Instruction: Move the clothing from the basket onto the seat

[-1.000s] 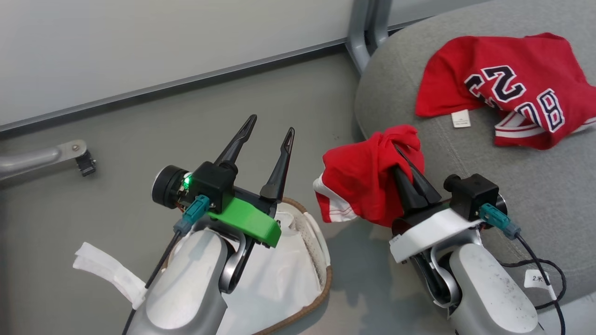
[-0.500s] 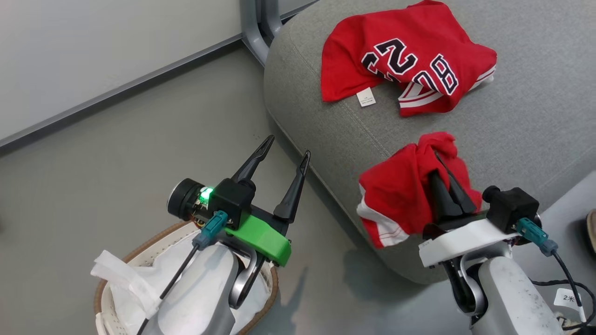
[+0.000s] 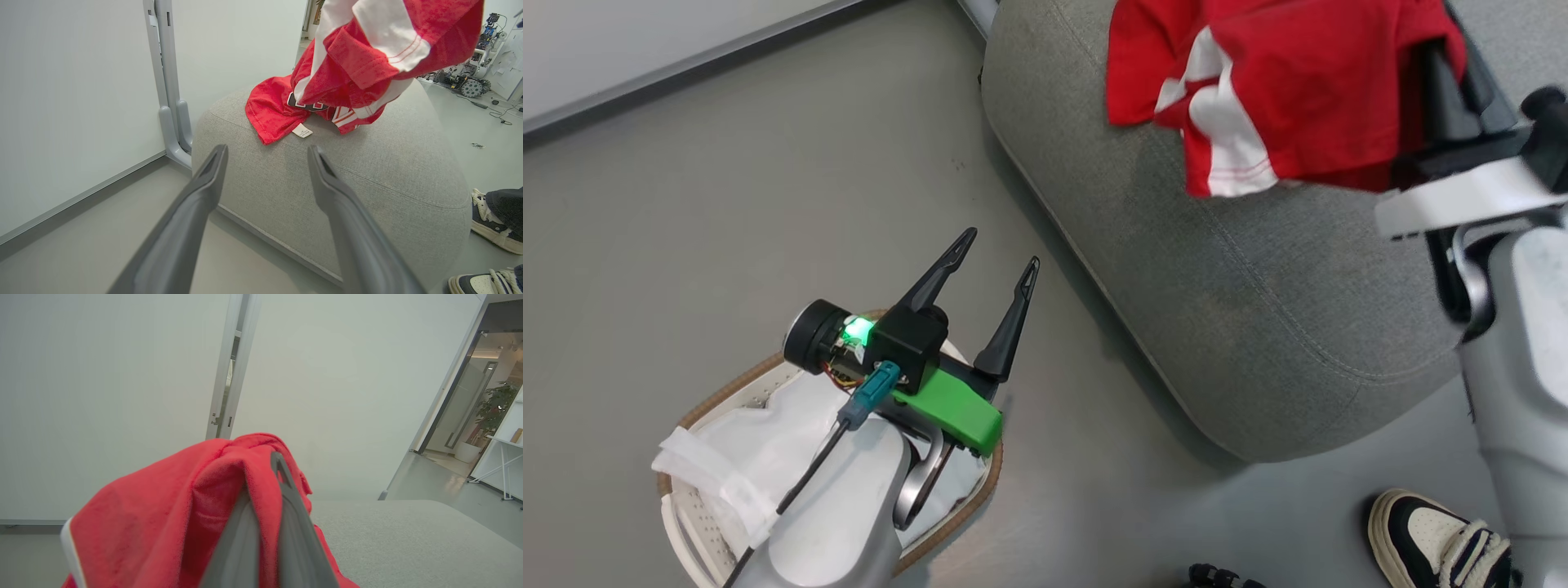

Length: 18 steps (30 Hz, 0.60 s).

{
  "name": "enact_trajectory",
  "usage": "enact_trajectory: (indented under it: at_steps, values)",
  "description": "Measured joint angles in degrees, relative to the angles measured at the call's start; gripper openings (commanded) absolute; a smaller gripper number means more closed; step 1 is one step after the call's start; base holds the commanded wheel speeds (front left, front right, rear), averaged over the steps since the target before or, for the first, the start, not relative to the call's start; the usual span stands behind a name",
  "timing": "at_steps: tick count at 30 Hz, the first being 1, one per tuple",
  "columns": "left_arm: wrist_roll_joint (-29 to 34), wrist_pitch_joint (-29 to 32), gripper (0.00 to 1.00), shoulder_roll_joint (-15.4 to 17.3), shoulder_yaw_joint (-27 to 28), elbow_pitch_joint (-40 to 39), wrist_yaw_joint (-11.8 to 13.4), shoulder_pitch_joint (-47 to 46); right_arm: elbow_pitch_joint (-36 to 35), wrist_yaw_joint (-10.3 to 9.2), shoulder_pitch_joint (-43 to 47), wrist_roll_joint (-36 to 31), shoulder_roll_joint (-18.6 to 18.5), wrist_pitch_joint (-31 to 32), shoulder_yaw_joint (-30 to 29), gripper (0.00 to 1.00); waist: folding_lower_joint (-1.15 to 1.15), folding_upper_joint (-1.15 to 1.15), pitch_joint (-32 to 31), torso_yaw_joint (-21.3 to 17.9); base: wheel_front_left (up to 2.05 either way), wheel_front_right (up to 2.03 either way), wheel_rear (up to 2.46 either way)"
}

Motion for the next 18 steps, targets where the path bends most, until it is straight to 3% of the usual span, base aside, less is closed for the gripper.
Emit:
enact_trajectory:
  at_steps: [9,18]
  values:
    - [-0.13,0.0,1.0,2.02,0.33,-0.67,-0.02,-2.77,12.07,0.0,-16.11,-4.53,-8.71,0.0,-7.33,0.0,0.0,0.0,5.38,4.17,0.0,0.0,0.0]
    - [-0.82,0.0,1.0,3.45,0.15,-1.01,-0.08,-4.87,23.91,0.0,-24.74,-12.63,-16.11,1.0,-25.21,0.0,0.0,0.0,10.63,9.45,0.0,0.0,0.0]
